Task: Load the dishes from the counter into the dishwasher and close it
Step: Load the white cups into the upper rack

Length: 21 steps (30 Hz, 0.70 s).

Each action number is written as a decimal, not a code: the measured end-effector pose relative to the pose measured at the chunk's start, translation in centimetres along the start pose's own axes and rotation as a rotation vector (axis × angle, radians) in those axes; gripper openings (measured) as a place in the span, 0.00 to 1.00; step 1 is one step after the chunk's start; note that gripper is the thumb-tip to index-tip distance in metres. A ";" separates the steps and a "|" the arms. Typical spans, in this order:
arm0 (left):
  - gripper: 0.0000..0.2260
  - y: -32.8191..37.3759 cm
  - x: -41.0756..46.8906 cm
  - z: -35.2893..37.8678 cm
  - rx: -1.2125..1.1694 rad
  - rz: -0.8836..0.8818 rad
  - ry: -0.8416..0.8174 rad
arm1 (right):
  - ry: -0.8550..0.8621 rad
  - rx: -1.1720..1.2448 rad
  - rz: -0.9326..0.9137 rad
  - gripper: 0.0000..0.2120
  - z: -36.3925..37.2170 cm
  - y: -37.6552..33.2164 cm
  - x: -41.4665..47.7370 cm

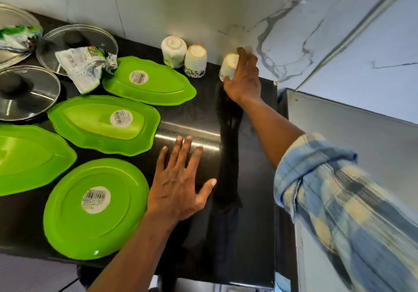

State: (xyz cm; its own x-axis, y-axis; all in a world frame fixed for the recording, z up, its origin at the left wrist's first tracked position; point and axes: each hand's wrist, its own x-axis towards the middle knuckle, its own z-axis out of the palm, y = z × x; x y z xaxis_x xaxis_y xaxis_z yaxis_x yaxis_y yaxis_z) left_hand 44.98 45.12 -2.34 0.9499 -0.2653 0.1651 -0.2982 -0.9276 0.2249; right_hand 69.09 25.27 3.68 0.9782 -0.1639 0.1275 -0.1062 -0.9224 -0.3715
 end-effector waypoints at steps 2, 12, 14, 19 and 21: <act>0.39 -0.1 0.0 0.0 -0.001 0.000 -0.004 | -0.038 0.026 -0.002 0.34 0.2 0.0 1.1; 0.38 0.0 0.1 -0.8 -0.023 -0.004 -0.040 | 0.305 0.702 0.191 0.35 -2.9 0.9 -9.2; 0.38 0.2 0.0 -1.4 -0.048 0.000 -0.064 | 0.348 0.992 0.300 0.39 -4.8 2.0 -14.6; 0.32 0.9 -1.7 -2.7 -0.073 0.308 -0.039 | 0.439 1.361 0.580 0.32 -9.7 5.3 -30.2; 0.31 3.0 -3.9 -2.7 -0.100 0.509 -0.045 | 0.499 1.316 0.638 0.29 -11.6 6.8 -37.0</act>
State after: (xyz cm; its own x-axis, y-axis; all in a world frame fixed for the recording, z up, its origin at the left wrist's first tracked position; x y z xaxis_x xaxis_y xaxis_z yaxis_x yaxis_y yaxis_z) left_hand 40.13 44.06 0.31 0.6849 -0.6891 0.2365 -0.7286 -0.6492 0.2183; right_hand 30.07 20.97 7.07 0.6473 -0.7413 -0.1777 0.0199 0.2496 -0.9682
